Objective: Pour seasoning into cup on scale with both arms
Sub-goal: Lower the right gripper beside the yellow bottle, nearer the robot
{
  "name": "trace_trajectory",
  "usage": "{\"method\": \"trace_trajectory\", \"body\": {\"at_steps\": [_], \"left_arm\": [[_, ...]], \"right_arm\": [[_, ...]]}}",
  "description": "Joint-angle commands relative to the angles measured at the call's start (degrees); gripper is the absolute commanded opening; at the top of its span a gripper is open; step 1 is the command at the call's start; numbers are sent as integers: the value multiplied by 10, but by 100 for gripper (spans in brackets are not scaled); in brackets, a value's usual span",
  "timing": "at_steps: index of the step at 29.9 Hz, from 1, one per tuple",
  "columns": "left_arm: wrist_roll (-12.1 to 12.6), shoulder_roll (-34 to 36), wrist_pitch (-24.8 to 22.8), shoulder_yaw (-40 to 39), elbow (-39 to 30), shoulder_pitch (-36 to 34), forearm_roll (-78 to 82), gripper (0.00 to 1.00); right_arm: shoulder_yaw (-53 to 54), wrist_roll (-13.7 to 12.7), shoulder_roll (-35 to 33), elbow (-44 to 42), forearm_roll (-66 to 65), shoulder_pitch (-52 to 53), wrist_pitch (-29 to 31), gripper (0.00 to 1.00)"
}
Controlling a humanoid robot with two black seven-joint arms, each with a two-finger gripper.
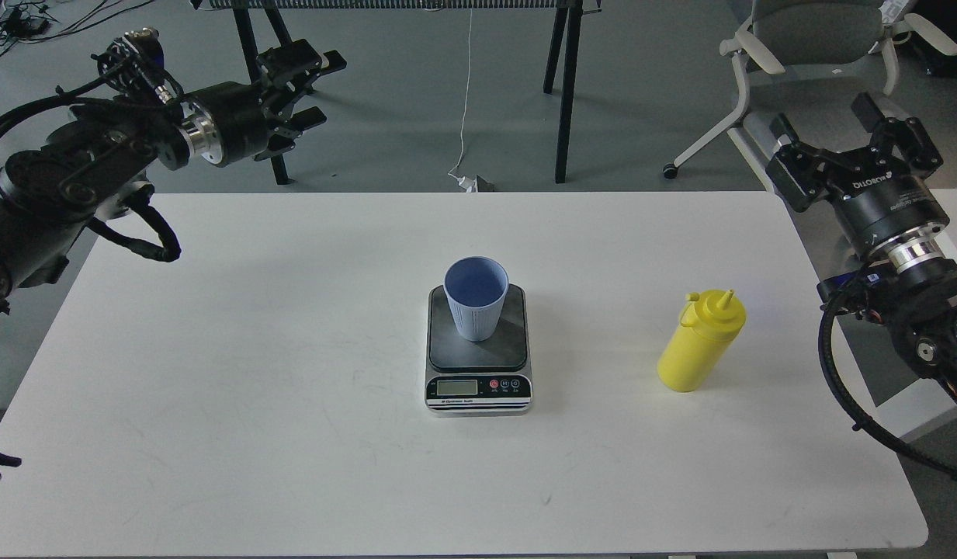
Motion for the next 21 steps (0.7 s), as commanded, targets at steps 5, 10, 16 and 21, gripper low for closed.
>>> {"method": "trace_trajectory", "body": {"at_steps": [5,10,16,21], "left_arm": [[0,3,0,0,1,1,0,99],[0,5,0,0,1,5,0,99],[0,3,0,0,1,5,0,99],[0,3,0,0,1,8,0,99]], "right_arm": [[70,2,-35,117,1,-149,0,99],[90,1,-45,134,1,-236,0,99],[82,-1,-49,135,-10,-298,0,99],[74,-4,-47,135,-13,-326,0,99]]}}
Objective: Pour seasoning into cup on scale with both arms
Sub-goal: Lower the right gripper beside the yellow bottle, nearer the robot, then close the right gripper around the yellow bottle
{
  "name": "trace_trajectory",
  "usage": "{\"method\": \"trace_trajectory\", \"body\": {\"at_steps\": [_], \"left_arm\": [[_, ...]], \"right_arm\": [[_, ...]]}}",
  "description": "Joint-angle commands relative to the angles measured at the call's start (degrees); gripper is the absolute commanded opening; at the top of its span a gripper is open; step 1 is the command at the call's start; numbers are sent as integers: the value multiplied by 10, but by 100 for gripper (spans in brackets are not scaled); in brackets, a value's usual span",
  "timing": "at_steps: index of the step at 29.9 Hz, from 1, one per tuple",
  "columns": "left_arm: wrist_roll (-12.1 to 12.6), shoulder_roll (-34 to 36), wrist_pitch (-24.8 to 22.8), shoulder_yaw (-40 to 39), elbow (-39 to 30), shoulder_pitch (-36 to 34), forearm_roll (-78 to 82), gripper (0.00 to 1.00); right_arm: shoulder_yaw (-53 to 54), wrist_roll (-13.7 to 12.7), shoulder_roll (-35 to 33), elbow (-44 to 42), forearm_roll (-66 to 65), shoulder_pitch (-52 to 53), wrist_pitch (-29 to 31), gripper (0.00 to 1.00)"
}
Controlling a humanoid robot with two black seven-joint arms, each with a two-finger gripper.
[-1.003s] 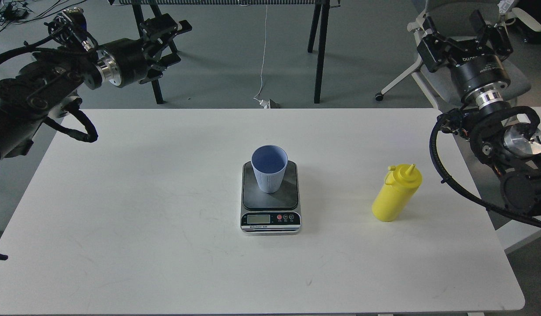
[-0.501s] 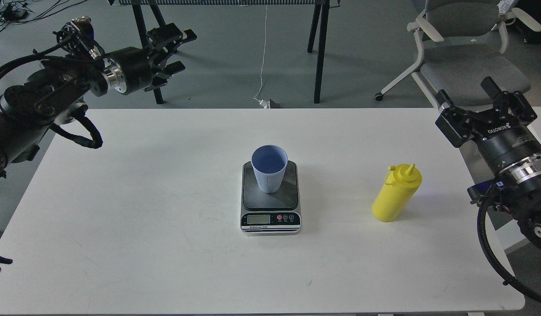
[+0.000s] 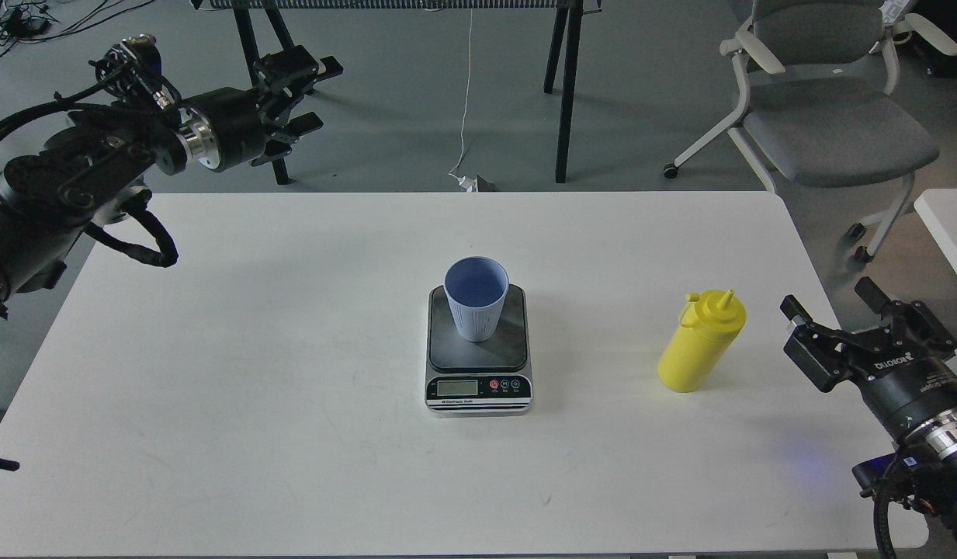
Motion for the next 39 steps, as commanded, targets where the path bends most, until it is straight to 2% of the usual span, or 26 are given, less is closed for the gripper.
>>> {"method": "trace_trajectory", "body": {"at_steps": [1,9,17,24,39], "left_arm": [[0,0,0,0,0,0,0,99],[0,-1,0,0,0,1,0,99],[0,-1,0,0,0,2,0,99],[0,0,0,0,0,2,0,99],[0,2,0,0,0,7,0,99]], "right_arm": [[-11,-4,3,0,-6,-19,0,99],[-43,-5,8,1,-26,-23,0,99],[-51,-5,44,-13,-70,-26,0,99],[-52,-6,70,-74,-76,2,0,99],[-94,-6,114,-121,-89,49,0,99]]}}
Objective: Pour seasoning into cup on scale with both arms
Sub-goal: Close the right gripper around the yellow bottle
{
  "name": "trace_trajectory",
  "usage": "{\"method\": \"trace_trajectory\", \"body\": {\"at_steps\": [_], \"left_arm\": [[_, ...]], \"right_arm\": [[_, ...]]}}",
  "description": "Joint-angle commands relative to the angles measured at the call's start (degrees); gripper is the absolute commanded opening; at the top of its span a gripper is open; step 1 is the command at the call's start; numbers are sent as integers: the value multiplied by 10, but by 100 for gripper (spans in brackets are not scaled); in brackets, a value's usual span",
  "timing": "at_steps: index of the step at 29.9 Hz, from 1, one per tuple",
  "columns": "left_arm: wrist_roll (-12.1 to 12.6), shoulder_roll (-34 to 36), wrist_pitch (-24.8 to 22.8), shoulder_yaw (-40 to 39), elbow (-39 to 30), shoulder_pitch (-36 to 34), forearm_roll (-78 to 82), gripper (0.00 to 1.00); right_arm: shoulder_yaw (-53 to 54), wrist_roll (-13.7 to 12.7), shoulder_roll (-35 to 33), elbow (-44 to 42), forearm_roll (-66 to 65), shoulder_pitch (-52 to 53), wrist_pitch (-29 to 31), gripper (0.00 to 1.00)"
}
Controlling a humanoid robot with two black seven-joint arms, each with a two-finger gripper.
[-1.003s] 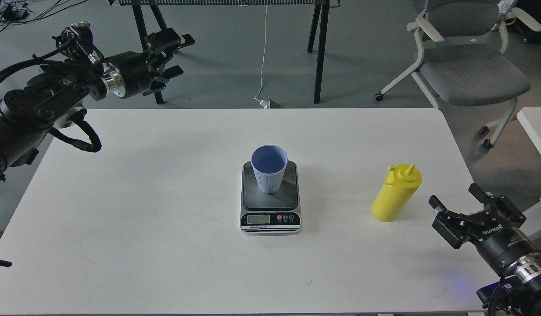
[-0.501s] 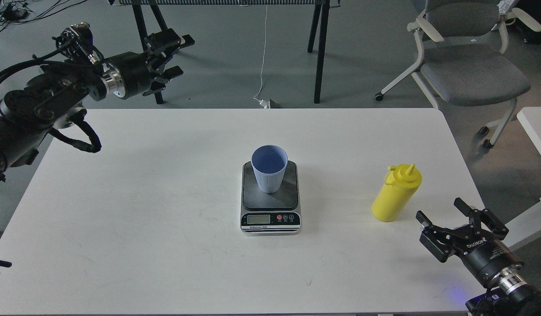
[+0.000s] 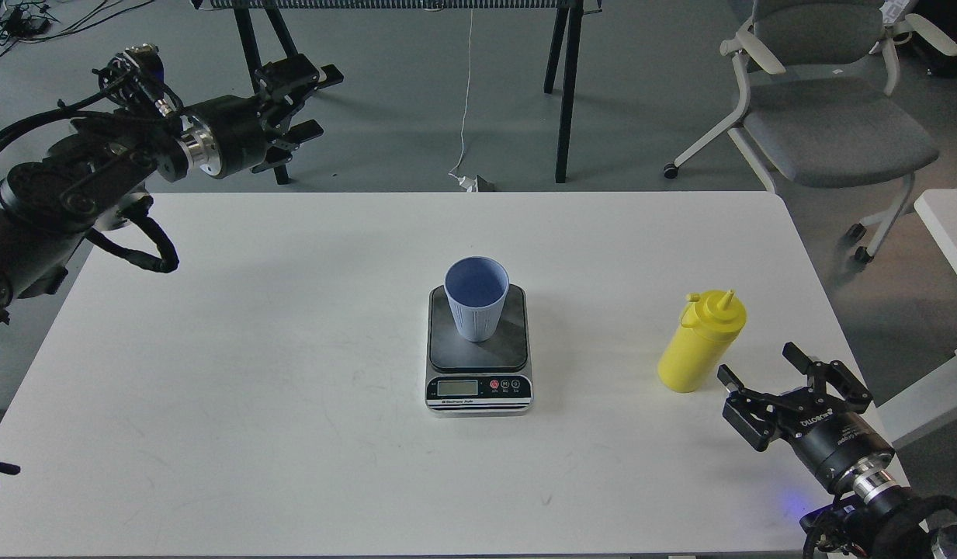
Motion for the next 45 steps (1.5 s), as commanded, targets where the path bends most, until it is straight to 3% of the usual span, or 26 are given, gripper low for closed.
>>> {"method": "trace_trajectory", "body": {"at_steps": [1,45], "left_arm": [[0,2,0,0,0,1,0,99],[0,2,0,0,0,3,0,99]], "right_arm": [[-4,0,18,-14,-10,2,0,99],[-39,-1,98,-112,-44,117,0,98]]}}
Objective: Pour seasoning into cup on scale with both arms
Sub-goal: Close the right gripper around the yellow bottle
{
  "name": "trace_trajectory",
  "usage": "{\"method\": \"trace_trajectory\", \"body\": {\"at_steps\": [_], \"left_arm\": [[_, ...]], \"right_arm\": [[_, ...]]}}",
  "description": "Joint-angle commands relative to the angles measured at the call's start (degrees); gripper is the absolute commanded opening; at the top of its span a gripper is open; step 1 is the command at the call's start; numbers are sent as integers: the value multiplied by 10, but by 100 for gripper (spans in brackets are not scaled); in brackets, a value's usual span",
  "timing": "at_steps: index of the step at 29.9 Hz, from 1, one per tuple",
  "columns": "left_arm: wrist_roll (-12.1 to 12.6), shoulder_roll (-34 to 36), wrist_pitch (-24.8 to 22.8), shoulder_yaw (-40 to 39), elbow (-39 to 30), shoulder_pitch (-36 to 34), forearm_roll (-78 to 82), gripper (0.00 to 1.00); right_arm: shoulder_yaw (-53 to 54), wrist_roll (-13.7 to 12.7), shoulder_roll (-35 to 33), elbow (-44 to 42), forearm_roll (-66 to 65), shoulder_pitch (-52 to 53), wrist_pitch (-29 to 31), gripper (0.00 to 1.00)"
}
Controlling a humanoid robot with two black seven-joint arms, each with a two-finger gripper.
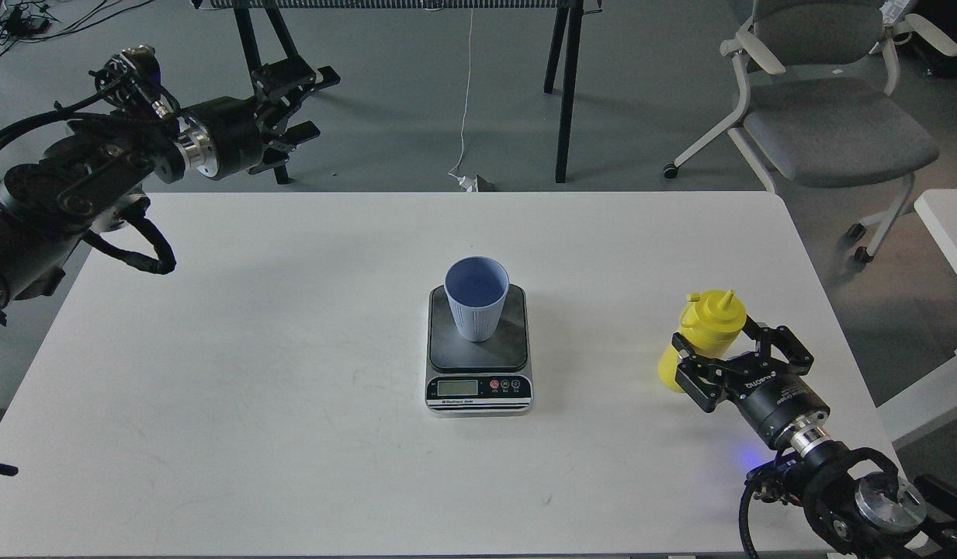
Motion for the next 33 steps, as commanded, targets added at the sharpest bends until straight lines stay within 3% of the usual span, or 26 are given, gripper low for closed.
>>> {"method": "trace_trajectory", "body": {"at_steps": [1,11,17,25,30,33], "left_arm": [[0,-1,0,0,0,0,0,99],[0,1,0,0,0,0,0,99],[0,1,0,0,0,1,0,99],[0,4,0,0,0,8,0,99],[0,4,0,0,0,8,0,99],[0,4,0,0,0,7,0,99]], "right_arm": [[1,-3,5,-1,-11,2,0,98],[0,-16,13,-1,-18,2,0,90],[1,-16,13,0,-25,1,0,65],[1,-18,12,1,-26,-5,0,51],[1,-18,12,0,-34,-3,0,19],[1,-18,12,5,-36,0,0,17]]}}
